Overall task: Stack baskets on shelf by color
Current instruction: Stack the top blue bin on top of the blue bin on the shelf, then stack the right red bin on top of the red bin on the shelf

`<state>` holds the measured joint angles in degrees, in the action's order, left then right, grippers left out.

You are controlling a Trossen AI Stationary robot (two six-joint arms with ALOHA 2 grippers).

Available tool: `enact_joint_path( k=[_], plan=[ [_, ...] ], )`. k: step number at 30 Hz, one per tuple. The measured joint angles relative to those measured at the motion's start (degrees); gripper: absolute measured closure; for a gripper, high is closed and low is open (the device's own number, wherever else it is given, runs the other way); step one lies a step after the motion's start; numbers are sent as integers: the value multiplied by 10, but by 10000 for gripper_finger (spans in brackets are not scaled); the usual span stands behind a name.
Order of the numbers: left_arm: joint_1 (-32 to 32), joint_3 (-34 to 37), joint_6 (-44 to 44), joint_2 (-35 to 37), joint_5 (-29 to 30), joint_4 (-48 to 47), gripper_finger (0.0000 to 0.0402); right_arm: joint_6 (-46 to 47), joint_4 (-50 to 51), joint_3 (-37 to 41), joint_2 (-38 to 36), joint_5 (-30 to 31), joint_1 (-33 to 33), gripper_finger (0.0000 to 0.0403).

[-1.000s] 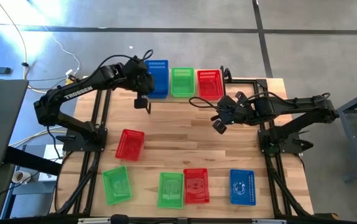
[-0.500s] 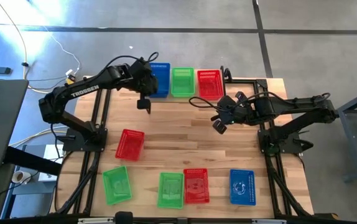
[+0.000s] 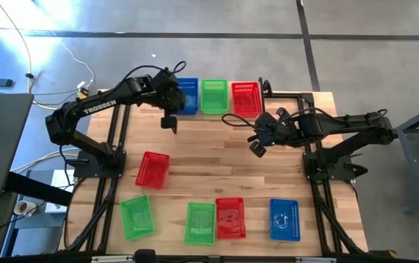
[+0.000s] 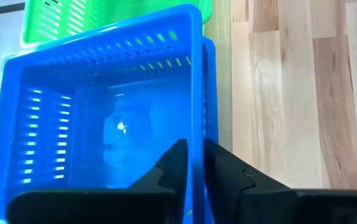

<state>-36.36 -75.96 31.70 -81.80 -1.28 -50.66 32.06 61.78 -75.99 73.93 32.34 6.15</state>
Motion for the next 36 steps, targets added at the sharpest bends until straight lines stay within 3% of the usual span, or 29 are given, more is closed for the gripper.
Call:
enact_joint_path(
  k=[15,19,36],
  plan=[
    [0,0,0,0,22,1,275,0,0,0,0,-9,0,324],
    [0,-10,-1,1,50,1,271,0,0,0,0,-9,0,324],
    [1,-104,-21,1,27,-82,271,10,0,0,0,-19,0,324]
  ],
)
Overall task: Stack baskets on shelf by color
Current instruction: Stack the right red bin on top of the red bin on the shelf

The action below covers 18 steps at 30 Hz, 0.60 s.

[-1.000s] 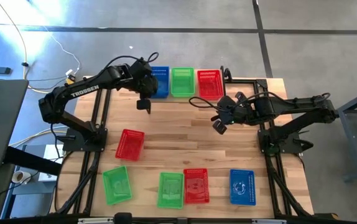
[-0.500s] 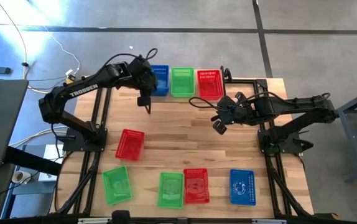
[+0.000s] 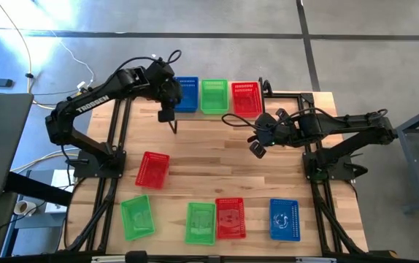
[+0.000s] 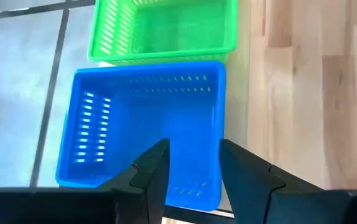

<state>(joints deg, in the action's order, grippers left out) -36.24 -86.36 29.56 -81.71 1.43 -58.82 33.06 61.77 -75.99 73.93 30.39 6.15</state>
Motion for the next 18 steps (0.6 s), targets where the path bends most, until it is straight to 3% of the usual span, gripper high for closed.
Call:
enact_joint_path(
  k=[10,18],
  plan=[
    [17,7,-68,38,-131,-45,271,16,-44,0,26,-106,18,324],
    [64,79,-103,85,-141,-14,271,32,-68,0,80,-128,77,324]
  ],
)
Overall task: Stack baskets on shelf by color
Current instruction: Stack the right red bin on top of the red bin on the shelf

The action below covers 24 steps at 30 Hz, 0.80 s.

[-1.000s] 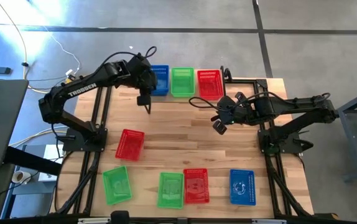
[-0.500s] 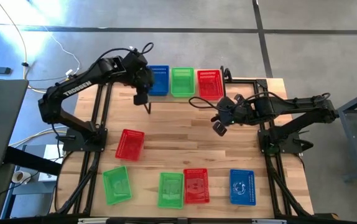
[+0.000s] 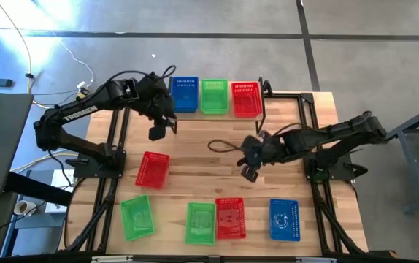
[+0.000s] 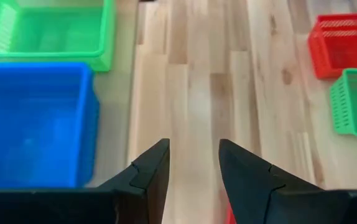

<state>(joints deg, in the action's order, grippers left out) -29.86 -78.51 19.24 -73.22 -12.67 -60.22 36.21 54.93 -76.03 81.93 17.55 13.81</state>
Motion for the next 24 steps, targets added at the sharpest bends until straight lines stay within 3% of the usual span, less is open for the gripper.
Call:
enact_joint_path(
  k=[11,17,24],
  plan=[
    [75,66,-59,48,21,58,271,251,-9,0,53,-51,95,324],
    [111,84,-76,54,96,67,271,403,-28,0,71,-69,130,324],
    [141,92,-82,53,116,76,271,504,-46,0,96,-85,160,324]
  ],
)
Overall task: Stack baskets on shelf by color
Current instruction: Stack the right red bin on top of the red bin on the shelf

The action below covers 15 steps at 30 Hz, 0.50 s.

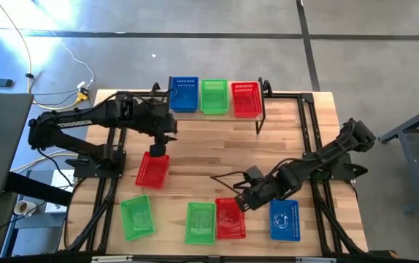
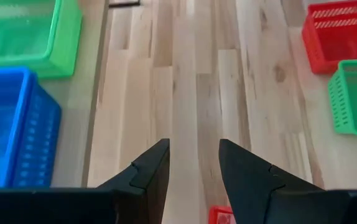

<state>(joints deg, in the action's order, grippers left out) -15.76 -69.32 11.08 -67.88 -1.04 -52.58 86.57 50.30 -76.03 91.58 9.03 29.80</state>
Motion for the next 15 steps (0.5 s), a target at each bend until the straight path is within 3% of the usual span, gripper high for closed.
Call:
enact_joint_path(
  k=[15],
  plan=[
    [28,0,-25,2,3,2,271,111,-31,0,76,-9,34,324]
  ],
)
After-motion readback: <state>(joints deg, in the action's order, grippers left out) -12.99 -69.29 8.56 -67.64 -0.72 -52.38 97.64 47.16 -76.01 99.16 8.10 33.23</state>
